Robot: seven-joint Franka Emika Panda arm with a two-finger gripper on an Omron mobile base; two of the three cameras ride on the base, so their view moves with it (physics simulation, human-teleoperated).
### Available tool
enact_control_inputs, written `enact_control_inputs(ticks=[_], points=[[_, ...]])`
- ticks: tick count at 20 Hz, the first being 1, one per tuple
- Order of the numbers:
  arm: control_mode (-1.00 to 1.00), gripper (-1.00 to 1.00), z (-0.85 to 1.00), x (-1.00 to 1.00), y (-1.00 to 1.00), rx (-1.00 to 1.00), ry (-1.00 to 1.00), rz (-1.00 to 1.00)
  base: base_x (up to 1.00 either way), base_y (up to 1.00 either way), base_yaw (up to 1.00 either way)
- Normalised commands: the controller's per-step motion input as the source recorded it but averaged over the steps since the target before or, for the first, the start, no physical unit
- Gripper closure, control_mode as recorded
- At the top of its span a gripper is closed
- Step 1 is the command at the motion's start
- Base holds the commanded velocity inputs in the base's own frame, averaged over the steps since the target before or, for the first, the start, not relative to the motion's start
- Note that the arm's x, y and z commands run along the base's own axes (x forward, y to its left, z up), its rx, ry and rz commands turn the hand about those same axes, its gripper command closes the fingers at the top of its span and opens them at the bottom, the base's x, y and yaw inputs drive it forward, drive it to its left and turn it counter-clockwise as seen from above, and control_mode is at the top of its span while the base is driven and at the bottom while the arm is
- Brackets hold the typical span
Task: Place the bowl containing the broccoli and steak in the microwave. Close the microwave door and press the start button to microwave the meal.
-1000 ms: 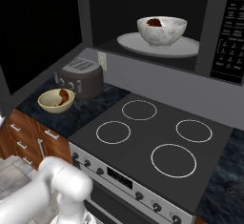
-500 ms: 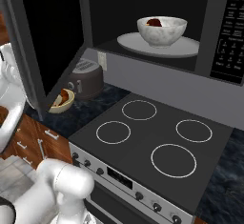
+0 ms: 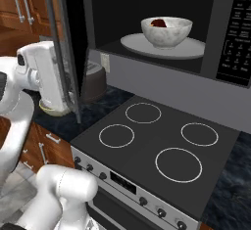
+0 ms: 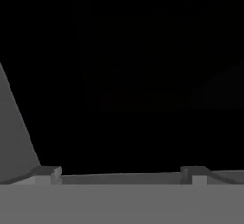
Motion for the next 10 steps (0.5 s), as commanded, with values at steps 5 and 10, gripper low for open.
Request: enact_control_inputs(ticks=[5,10], points=[[-1.0,-1.0,0.0,0.26,-0.72,0.05,0.0,0.57,0.0,0.0,0.0],[-1.0,-1.0,0.0,0.28,-0.59,0.1,0.0,0.61,0.0,0.0,0.0]])
